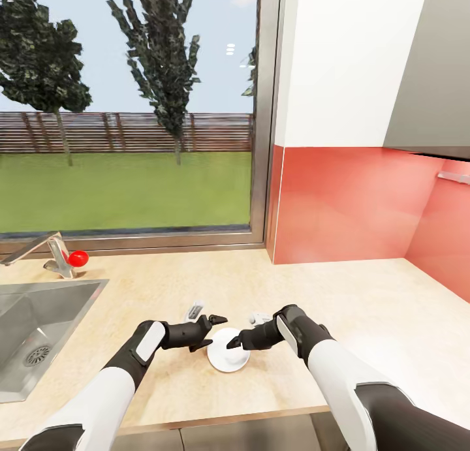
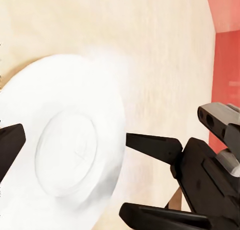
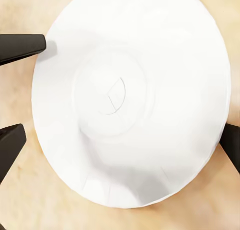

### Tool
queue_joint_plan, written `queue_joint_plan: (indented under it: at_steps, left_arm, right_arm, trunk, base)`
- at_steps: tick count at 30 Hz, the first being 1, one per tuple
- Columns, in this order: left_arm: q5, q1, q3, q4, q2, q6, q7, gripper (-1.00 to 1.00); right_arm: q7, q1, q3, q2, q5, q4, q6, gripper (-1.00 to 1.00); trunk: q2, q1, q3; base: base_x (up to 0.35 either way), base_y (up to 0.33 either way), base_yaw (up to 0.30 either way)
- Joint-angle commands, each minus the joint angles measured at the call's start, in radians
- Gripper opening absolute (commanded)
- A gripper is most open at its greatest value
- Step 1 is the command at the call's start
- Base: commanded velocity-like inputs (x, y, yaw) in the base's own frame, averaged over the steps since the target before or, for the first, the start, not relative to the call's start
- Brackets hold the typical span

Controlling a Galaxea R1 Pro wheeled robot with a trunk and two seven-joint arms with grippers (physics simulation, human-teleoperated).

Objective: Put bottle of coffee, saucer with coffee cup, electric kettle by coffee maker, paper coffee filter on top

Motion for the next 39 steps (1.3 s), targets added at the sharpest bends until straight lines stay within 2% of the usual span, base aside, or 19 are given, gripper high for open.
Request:
queue_joint_plan:
  at_steps: [1, 13, 39]
  left_arm:
    - [-0.005, -0.001, 0.009, 0.000, -0.001, 0.006, -0.003, 1.00]
    - [-0.011, -0.001, 0.011, 0.005, 0.010, -0.001, 0.007, 1.00]
    - [-0.008, 0.019, 0.010, 0.043, 0.008, -0.008, 0.016, 1.00]
  right_arm:
    - [0.004, 0.000, 0.003, 0.000, 0.025, 0.023, 0.005, 1.00]
    - [0.004, 0.000, 0.003, 0.000, 0.025, 0.023, 0.005, 1.00]
    - [0.005, 0.000, 0.003, 0.000, 0.025, 0.031, 0.005, 1.00]
  trunk:
    - [-0.002, 0.001, -0.002]
    - [-0.002, 0.001, -0.002]
    - [-0.002, 0.001, -0.002]
  base:
    - [0.000, 0.000, 0.000]
    - [0.000, 0.000, 0.000]
    - [0.000, 0.000, 0.000]
